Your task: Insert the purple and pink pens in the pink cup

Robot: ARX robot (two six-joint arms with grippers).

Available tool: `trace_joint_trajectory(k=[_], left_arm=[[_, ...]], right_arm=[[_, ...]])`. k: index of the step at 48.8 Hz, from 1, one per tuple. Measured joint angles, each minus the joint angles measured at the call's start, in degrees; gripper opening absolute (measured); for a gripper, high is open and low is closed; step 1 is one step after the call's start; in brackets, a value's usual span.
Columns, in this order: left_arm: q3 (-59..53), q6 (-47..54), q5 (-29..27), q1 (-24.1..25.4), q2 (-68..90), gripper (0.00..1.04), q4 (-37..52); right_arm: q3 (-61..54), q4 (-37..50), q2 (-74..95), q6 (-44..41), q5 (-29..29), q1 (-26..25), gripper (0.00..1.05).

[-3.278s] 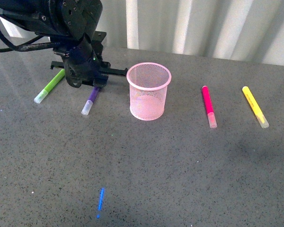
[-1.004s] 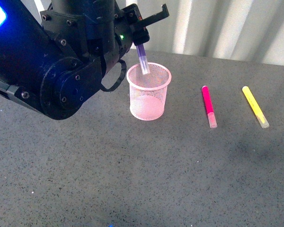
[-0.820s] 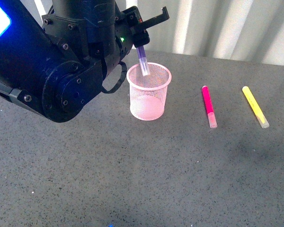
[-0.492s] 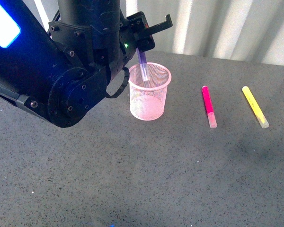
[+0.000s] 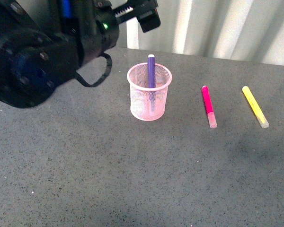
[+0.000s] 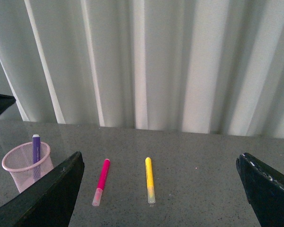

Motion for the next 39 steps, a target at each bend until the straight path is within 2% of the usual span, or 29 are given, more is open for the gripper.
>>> trace_joint_trajectory(k=[11, 20, 27, 28, 32, 39], left_arm=[[-16.20, 5.31, 8.50, 5.53, -23.74, 0.98, -5.60], [-29.29, 7.17, 12.76, 13.46, -44.72, 0.98, -10.40], [-34.75, 7.17, 16.48, 19.65, -53.40, 0.98, -13.51], [-36.09, 6.86, 17.16, 21.75, -55.28, 0.98, -14.08], [-42.34, 16.37, 10.45, 23.65, -60.76, 0.80, -10.64], [-49.59, 24.06, 10.49, 23.69, -67.98, 0.47, -11.39]], right_arm=[[0.00, 0.00, 0.00, 0.00, 0.00, 0.00, 0.98], [0.00, 0.00, 0.00, 0.00, 0.00, 0.00, 0.98], [0.00, 0.00, 0.00, 0.00, 0.00, 0.00, 0.98], [0.00, 0.00, 0.00, 0.00, 0.00, 0.00, 0.98], [0.00, 0.00, 0.00, 0.00, 0.02, 0.00, 0.98], [0.00, 0.00, 0.00, 0.00, -0.02, 0.00, 0.98]])
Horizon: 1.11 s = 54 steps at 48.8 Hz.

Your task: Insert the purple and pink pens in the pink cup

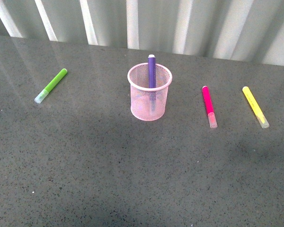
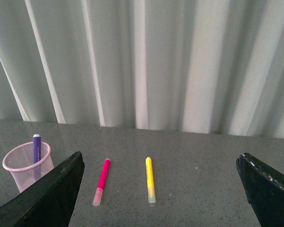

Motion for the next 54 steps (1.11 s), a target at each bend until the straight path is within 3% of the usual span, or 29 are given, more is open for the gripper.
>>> trace_joint_trajectory(k=[11, 27, 54], left_arm=[[-4.26, 1.49, -0.02, 0.00, -8.48, 0.04, -4.09], [-8.52, 2.05, -0.07, 0.00, -18.56, 0.04, -8.76], [-8.55, 2.05, -0.02, 0.00, -36.96, 0.04, -26.45]], right_arm=[[0.00, 0.00, 0.00, 0.00, 0.02, 0.00, 0.98], [0.00, 0.00, 0.00, 0.00, 0.02, 0.00, 0.98], [0.00, 0.00, 0.00, 0.00, 0.02, 0.00, 0.98]])
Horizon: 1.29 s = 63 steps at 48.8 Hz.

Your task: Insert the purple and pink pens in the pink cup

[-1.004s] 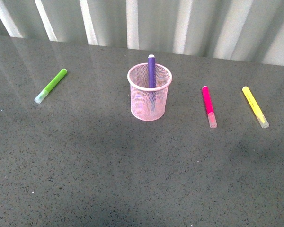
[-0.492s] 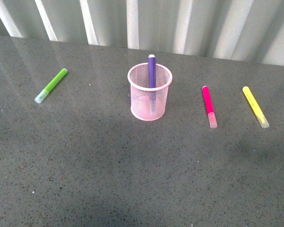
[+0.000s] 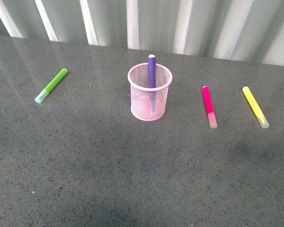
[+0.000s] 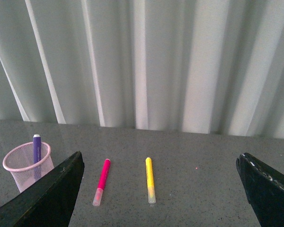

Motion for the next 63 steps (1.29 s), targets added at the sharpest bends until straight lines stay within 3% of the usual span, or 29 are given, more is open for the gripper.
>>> trace_joint_trajectory(k=[18, 23, 55, 56, 63], left_arm=[[0.00, 0.00, 0.00, 0.00, -5.62, 0.04, -5.64], [0.00, 0.00, 0.00, 0.00, -14.01, 0.04, -15.52], [0.00, 0.02, 0.02, 0.00, -15.61, 0.04, -15.98], [0.00, -0.02, 0.02, 0.00, -15.61, 0.05, -15.98], [0.00, 0.00, 0.02, 0.00, -15.61, 0.36, -15.98]], right_arm=[[0.00, 0.00, 0.00, 0.00, 0.00, 0.00, 0.98], [0.00, 0.00, 0.00, 0.00, 0.02, 0.00, 0.98], [0.00, 0.00, 0.00, 0.00, 0.00, 0.00, 0.98], [0.00, 0.00, 0.00, 0.00, 0.00, 0.00, 0.98], [0.00, 0.00, 0.00, 0.00, 0.00, 0.00, 0.98]])
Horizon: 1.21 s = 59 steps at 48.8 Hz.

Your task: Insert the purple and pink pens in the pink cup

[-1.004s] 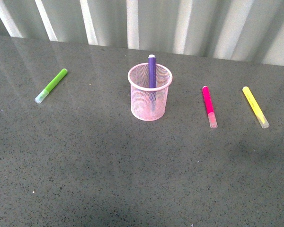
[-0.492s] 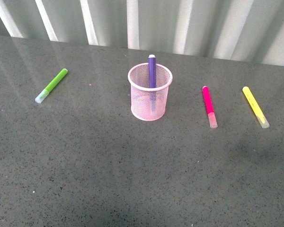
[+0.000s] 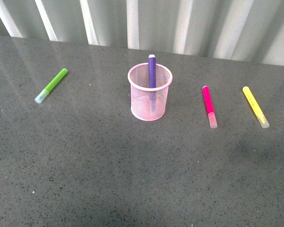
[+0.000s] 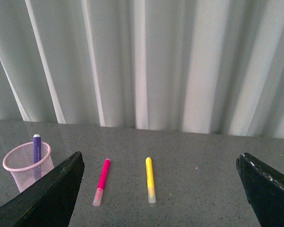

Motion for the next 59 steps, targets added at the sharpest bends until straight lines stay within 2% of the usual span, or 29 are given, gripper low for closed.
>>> trace_joint_trajectory(k=[8, 11, 15, 25, 28, 29, 31, 37, 39, 43, 46, 52, 59], left_arm=[[0.00, 0.00, 0.00, 0.00, 0.00, 0.72, 0.00], [0.00, 0.00, 0.00, 0.00, 0.00, 0.81, 0.00], [0.00, 0.04, 0.00, 0.00, 0.00, 1.00, 0.00], [0.00, 0.13, 0.00, 0.00, 0.00, 0.98, 0.00], [0.00, 0.13, -0.02, 0.00, 0.00, 0.98, 0.00], [0.00, 0.15, 0.09, 0.00, 0.00, 0.98, 0.00], [0.00, 0.15, 0.02, 0.00, -0.07, 0.98, 0.00], [0.00, 0.15, -0.02, 0.00, -0.09, 0.98, 0.00], [0.00, 0.15, -0.02, 0.00, -0.11, 0.98, 0.00], [0.00, 0.15, 0.00, 0.00, -0.11, 0.98, 0.00], [0.00, 0.15, 0.00, 0.00, -0.11, 0.98, 0.00], [0.00, 0.15, 0.00, 0.00, -0.09, 0.98, 0.00], [0.00, 0.15, 0.02, 0.00, -0.11, 0.98, 0.00]], right_arm=[[0.00, 0.00, 0.00, 0.00, 0.00, 0.00, 0.98], [0.00, 0.00, 0.00, 0.00, 0.00, 0.00, 0.98], [0.00, 0.00, 0.00, 0.00, 0.00, 0.00, 0.98], [0.00, 0.00, 0.02, 0.00, -0.04, -0.02, 0.98], [3.65, -7.58, 5.62, -0.74, -11.39, -4.31, 0.98], [5.27, -7.26, 9.35, -0.72, -15.34, -6.40, 0.98], [8.35, -2.67, 15.69, -0.57, -17.86, -9.14, 0.98], [21.16, 16.41, 37.09, 2.25, -15.30, -12.52, 0.98], [26.16, 20.22, 45.13, 4.59, -13.68, -12.31, 0.98], [36.02, 21.70, 60.78, 7.15, -7.63, -10.78, 0.98], [42.18, 19.67, 70.10, 8.20, -3.39, -9.73, 0.98], [59.49, 8.48, 95.62, 7.87, 2.95, -5.20, 0.98], [69.59, -0.22, 111.25, 4.79, 4.72, -0.37, 0.98]])
